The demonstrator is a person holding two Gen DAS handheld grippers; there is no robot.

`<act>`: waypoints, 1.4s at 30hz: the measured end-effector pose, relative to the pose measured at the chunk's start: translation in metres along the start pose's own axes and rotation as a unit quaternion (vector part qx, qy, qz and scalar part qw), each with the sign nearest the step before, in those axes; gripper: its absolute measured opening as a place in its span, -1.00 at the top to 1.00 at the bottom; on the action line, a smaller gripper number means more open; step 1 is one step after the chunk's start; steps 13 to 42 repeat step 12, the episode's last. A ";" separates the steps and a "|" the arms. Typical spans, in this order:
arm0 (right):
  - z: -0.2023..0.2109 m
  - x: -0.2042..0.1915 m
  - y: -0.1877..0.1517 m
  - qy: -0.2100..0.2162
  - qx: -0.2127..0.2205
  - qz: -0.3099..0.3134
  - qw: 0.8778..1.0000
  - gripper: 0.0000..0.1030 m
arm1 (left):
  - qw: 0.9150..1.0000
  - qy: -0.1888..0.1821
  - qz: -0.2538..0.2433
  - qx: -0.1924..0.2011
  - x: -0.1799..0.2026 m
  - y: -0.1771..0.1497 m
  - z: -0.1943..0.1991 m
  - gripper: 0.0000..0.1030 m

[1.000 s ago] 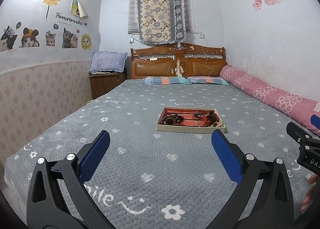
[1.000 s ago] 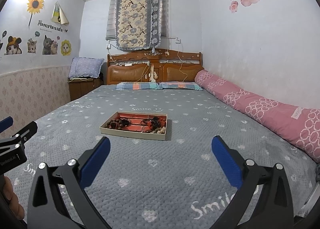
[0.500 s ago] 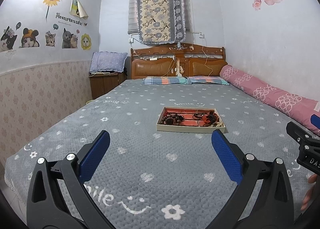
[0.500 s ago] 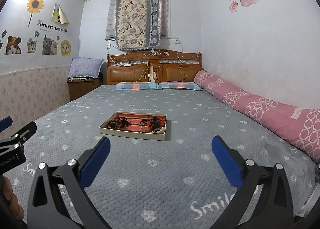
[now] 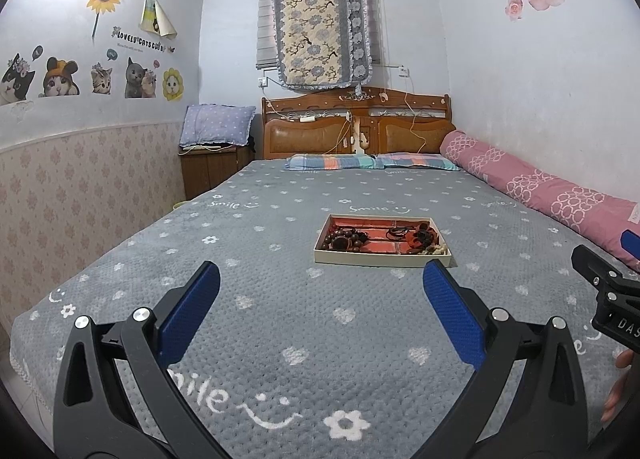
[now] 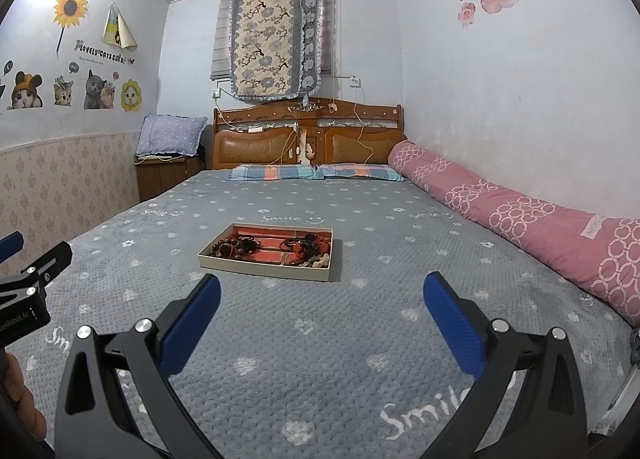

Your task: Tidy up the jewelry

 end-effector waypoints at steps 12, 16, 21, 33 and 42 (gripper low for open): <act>-0.002 0.003 -0.001 0.000 -0.002 0.001 1.000 -0.92 | 1.000 -0.002 -0.001 0.000 -0.003 0.001 0.003 -0.91; -0.002 0.003 -0.001 0.000 -0.002 0.001 1.000 -0.92 | 1.000 -0.002 -0.001 0.000 -0.003 0.001 0.003 -0.91; -0.002 0.003 -0.001 0.000 -0.002 0.001 1.000 -0.92 | 1.000 -0.002 -0.001 0.000 -0.003 0.001 0.003 -0.91; -0.002 0.003 -0.001 0.000 -0.002 0.001 1.000 -0.92 | 1.000 -0.002 -0.001 0.000 -0.003 0.001 0.003 -0.91; -0.002 0.003 -0.001 0.000 -0.002 0.001 1.000 -0.92 | 1.000 -0.002 -0.001 0.000 -0.003 0.001 0.003 -0.91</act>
Point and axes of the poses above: each gripper's, at about its wrist camera, not at the fingertips, and z roughly against the way its jaws point, x to its right, y to its top, the point moved 6 cm from there along -z, roughly the way its jaws point, and after that the axes turned 15 degrees about -x, right-handed, at the moved point
